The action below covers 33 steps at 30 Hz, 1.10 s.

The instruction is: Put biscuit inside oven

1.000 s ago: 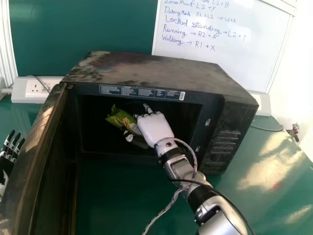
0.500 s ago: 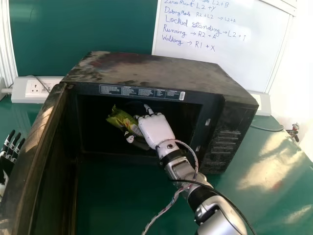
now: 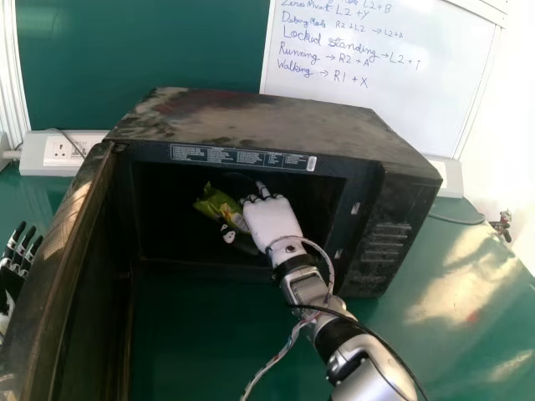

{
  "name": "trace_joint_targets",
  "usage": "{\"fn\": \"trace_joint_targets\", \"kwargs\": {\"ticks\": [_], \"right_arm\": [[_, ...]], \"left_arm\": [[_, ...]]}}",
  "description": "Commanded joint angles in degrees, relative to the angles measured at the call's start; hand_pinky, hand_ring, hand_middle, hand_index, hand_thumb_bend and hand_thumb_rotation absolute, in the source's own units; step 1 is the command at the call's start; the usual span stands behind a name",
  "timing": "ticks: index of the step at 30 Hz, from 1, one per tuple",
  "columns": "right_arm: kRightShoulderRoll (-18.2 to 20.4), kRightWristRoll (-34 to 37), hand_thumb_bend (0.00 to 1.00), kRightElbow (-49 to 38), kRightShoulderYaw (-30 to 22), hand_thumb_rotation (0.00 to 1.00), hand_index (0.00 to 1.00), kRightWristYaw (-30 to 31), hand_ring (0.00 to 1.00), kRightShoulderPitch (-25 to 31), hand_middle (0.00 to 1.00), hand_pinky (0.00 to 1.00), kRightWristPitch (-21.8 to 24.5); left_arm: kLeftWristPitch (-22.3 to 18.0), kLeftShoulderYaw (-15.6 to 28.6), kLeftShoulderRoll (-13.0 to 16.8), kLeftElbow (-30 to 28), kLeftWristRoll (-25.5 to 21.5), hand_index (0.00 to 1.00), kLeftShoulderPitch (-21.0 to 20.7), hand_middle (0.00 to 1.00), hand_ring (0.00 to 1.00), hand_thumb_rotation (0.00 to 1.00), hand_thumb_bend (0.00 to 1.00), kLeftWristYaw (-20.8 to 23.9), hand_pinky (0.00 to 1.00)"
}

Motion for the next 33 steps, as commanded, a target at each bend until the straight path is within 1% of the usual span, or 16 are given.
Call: {"fn": "trace_joint_targets", "kwargs": {"ticks": [1, 3, 6, 11, 16, 20, 24, 26, 29, 33], "right_arm": [[0.4, 0.6, 0.75, -0.6, 0.2, 0.26, 0.80, 0.6, 0.78, -1.8, 0.85, 0.67, 0.5], [0.3, 0.9, 0.77, -0.7, 0.1, 0.29, 0.82, 0.6, 0.79, -1.7, 0.86, 0.69, 0.6], [0.3, 1.3, 0.79, -0.8, 0.0, 0.32, 0.84, 0.7, 0.80, -1.7, 0.87, 0.70, 0.8], [0.3, 1.9, 0.83, -1.2, -0.1, 0.37, 0.84, 0.8, 0.80, -1.3, 0.87, 0.71, 1.0], [0.0, 2.9, 0.85, -2.9, -0.5, 0.42, 0.85, 0.7, 0.82, -0.3, 0.87, 0.73, 0.9], [-0.4, 3.3, 0.89, -5.7, -0.7, 0.49, 0.85, 0.5, 0.81, 1.2, 0.86, 0.73, 1.7], [-1.9, 3.9, 0.89, -11.1, -1.2, 0.54, 0.86, 3.0, 0.83, 4.0, 0.88, 0.75, 2.0], [-2.9, 4.6, 0.89, -15.1, -1.9, 0.55, 0.88, 5.1, 0.84, 6.1, 0.88, 0.76, 2.1], [-5.2, 5.2, 0.88, -23.4, -3.1, 0.56, 0.89, 8.7, 0.85, 10.2, 0.88, 0.73, 2.6], [-8.0, 3.8, 0.88, -34.7, -4.2, 0.61, 0.90, 12.3, 0.83, 15.9, 0.87, 0.75, 5.2]], "left_arm": [[-0.2, -0.7, -2.3, 2.0, -0.2, 0.88, 1.6, 0.79, 0.73, 0.00, 0.15, 0.0, 0.69], [-0.2, -0.6, -2.2, 2.1, -0.2, 0.89, 1.5, 0.79, 0.74, 0.00, 0.14, -0.1, 0.74], [0.2, -0.5, -2.1, 2.2, -0.7, 0.89, 1.5, 0.80, 0.75, 0.00, 0.14, -0.3, 0.77], [0.0, -0.5, -2.2, 2.2, -0.6, 0.88, 1.5, 0.79, 0.73, 0.00, 0.15, -0.4, 0.71], [0.4, -0.6, -2.2, 1.7, -0.6, 0.88, 1.7, 0.79, 0.73, 0.00, 0.15, -0.1, 0.71], [0.3, -0.6, -2.2, 1.3, -0.4, 0.88, 1.9, 0.79, 0.73, 0.00, 0.15, 0.1, 0.70], [0.1, -0.5, -2.1, 1.7, -0.4, 0.88, 1.8, 0.78, 0.72, 0.00, 0.16, 0.0, 0.70], [0.0, -0.5, -2.0, 1.9, -0.5, 0.88, 1.7, 0.78, 0.71, 0.00, 0.16, -0.2, 0.69], [0.0, -0.4, -1.8, 2.3, -0.4, 0.87, 1.6, 0.78, 0.71, 0.00, 0.15, -0.2, 0.67], [0.3, -0.4, -1.8, 1.9, -0.6, 0.88, 1.6, 0.79, 0.73, 0.00, 0.15, -0.2, 0.67]]}}
